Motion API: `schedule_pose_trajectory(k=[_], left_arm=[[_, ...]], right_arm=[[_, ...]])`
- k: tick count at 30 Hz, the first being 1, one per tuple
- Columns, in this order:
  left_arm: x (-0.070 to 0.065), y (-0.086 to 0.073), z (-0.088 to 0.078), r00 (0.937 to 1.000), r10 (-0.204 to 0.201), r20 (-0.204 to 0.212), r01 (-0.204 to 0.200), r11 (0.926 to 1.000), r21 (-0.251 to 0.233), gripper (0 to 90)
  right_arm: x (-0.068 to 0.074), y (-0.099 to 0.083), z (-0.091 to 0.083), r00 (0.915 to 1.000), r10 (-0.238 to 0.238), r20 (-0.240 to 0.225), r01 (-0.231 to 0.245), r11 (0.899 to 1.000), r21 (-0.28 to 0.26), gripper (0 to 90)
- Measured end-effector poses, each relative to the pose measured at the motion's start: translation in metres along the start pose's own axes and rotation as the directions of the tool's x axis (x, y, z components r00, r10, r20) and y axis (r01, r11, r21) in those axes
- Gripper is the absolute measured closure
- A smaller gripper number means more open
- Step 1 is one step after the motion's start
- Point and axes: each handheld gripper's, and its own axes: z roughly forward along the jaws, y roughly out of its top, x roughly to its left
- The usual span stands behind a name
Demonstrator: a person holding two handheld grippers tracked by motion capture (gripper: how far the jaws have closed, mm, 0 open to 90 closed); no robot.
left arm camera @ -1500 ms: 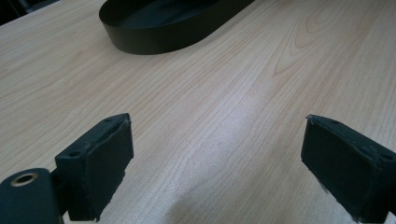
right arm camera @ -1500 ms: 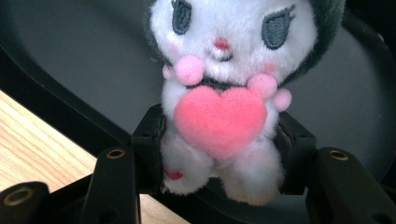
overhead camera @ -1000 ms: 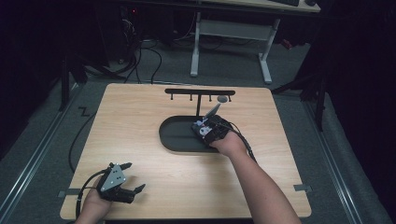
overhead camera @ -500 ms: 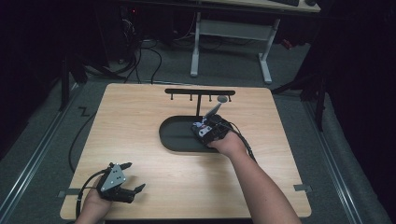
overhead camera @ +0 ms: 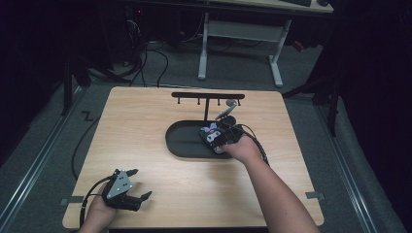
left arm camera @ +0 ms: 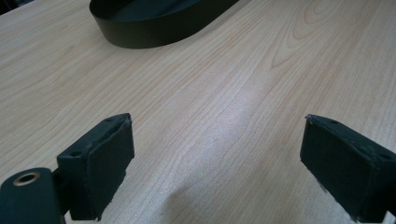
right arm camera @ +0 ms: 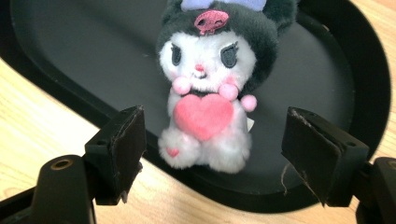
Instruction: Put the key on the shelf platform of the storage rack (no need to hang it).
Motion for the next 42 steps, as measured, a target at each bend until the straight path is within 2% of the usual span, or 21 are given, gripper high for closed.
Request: schedule_pose_trajectory(k=[2,5,6,8,11,16,18,19,21,25,29,33,37,40,42], left_arm=[[0.0,0.001,0.0,1.0,0.001,-0.001,-0.001,1.0,-0.004,10.3],[0.0,0.0,0.0,1.0,0.002,-0.002,-0.002,1.0,0.001,10.3],[0.0,0.0,0.0,1.0,0.002,-0.003,-0.002,1.0,0.001,10.3],[0.0,0.001,-0.001,1.0,-0.002,-0.002,0.002,1.0,-0.005,10.3],[0.0,0.0,0.0,1.0,0.002,-0.003,-0.002,1.0,0.006,10.3],[0.0,-0.001,-0.002,1.0,-0.004,-0.008,0.004,1.0,-0.002,10.3],[0.0,-0.001,-0.002,1.0,-0.003,-0.007,0.003,1.0,0.006,10.2],[0.0,-0.001,-0.002,1.0,-0.005,-0.006,0.005,1.0,0.006,10.2],[-0.001,0.0,-0.002,1.0,-0.002,-0.007,0.002,1.0,0.001,10.2],[-0.002,0.001,0.0,1.0,0.002,-0.005,-0.002,1.0,0.008,10.2],[-0.002,0.001,0.001,0.9999,0.004,-0.01,-0.004,1.0,0.006,10.2],[-0.002,0.001,0.002,0.9999,0.004,-0.01,-0.004,1.0,0.006,10.2],[-0.002,0.002,0.003,0.9999,0.006,-0.012,-0.006,1.0,0.007,10.5],[-0.003,0.003,0.004,0.9999,0.011,-0.011,-0.011,0.9999,0.01,10.6],[-0.004,0.003,0.004,0.9998,0.017,-0.009,-0.017,0.9998,0.012,10.5]], right_arm=[[0.0,-0.002,-0.003,0.9999,-0.015,0.002,0.015,1.0,-0.018,22.3],[0.002,-0.005,-0.006,0.9999,-0.006,0.009,0.006,1.0,-0.013,22.3],[0.002,-0.006,-0.006,0.9998,-0.018,0.01,0.019,1.0,-0.016,22.6],[0.002,-0.008,-0.008,1.0,-0.008,-0.004,0.008,1.0,-0.017,22.7],[0.0,-0.011,-0.011,0.9998,-0.021,0.002,0.021,1.0,-0.023,22.9],[-0.002,-0.02,-0.012,0.9998,-0.013,-0.017,0.012,0.999,-0.045,23.9],[-0.002,-0.025,-0.013,0.9994,-0.034,0.001,0.034,0.998,-0.051,23.9],[-0.002,-0.027,-0.014,0.9978,-0.063,0.02,0.064,0.997,-0.052,24.1],[-0.001,-0.032,-0.016,0.9966,-0.078,0.028,0.079,0.995,-0.061,24.1],[0.0,-0.044,-0.019,0.9985,-0.053,-0.007,0.053,0.994,-0.099,23.7],[0.004,-0.058,-0.02,0.9981,-0.06,-0.008,0.059,0.99,-0.128,22.9],[0.006,-0.074,-0.024,0.9988,-0.047,-0.014,0.044,0.979,-0.197,23.9],[0.009,-0.092,-0.026,0.9973,-0.073,-0.005,0.069,0.968,-0.241,23.0],[0.009,-0.108,-0.027,0.9977,-0.068,0.0,0.065,0.955,-0.29,17.8],[0.009,-0.121,-0.026,0.998,-0.059,0.023,0.063,0.943,-0.327,15.6]])
